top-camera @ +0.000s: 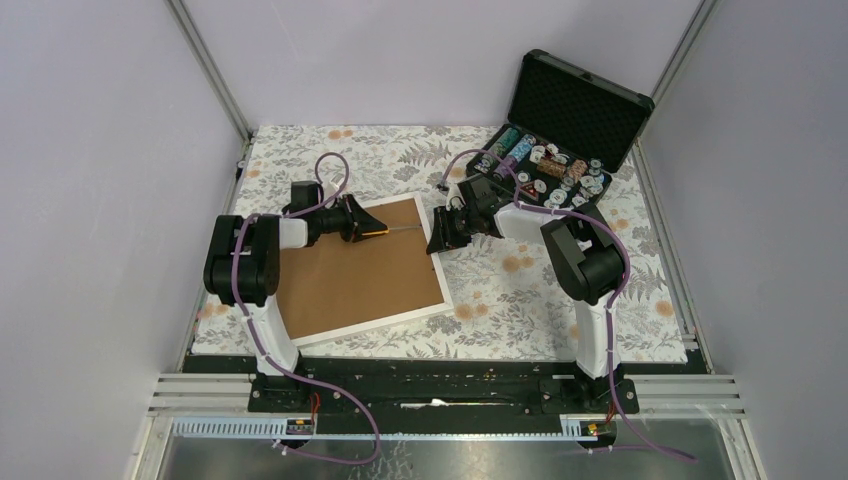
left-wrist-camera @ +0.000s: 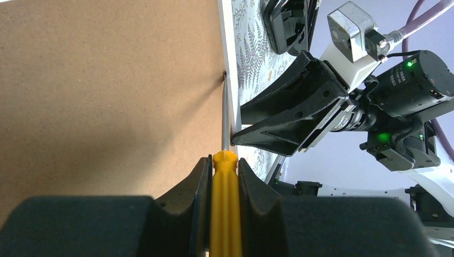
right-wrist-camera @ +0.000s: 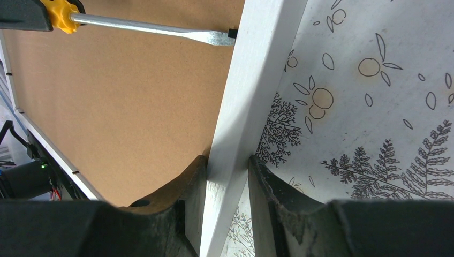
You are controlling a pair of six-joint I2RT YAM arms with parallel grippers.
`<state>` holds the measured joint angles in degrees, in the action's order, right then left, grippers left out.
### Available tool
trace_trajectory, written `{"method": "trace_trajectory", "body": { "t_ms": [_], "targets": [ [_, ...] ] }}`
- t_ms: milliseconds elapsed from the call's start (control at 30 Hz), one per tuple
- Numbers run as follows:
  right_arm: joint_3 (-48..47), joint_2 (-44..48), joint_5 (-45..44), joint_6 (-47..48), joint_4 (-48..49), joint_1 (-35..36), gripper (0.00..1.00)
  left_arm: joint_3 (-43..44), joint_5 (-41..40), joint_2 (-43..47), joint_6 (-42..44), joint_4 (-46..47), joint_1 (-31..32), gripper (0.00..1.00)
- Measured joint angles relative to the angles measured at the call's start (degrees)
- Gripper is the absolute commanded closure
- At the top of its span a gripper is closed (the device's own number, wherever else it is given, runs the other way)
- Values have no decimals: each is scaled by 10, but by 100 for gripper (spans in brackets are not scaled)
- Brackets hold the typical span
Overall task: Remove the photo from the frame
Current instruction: Release the photo frame item from the photo frame.
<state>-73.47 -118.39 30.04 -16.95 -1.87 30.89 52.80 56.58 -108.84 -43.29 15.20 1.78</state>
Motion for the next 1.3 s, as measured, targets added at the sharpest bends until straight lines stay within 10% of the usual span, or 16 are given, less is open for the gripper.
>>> {"method": "trace_trajectory", "body": {
  "t_ms": [1067, 1300],
  "targets": [
    [-14, 5, -54, 22, -22, 0, 100, 115, -170, 36, 23, -161, 108, 100],
    [-12, 10, -66, 28, -22, 2, 56, 142, -192, 36, 48, -207, 119, 100]
  ]
}}
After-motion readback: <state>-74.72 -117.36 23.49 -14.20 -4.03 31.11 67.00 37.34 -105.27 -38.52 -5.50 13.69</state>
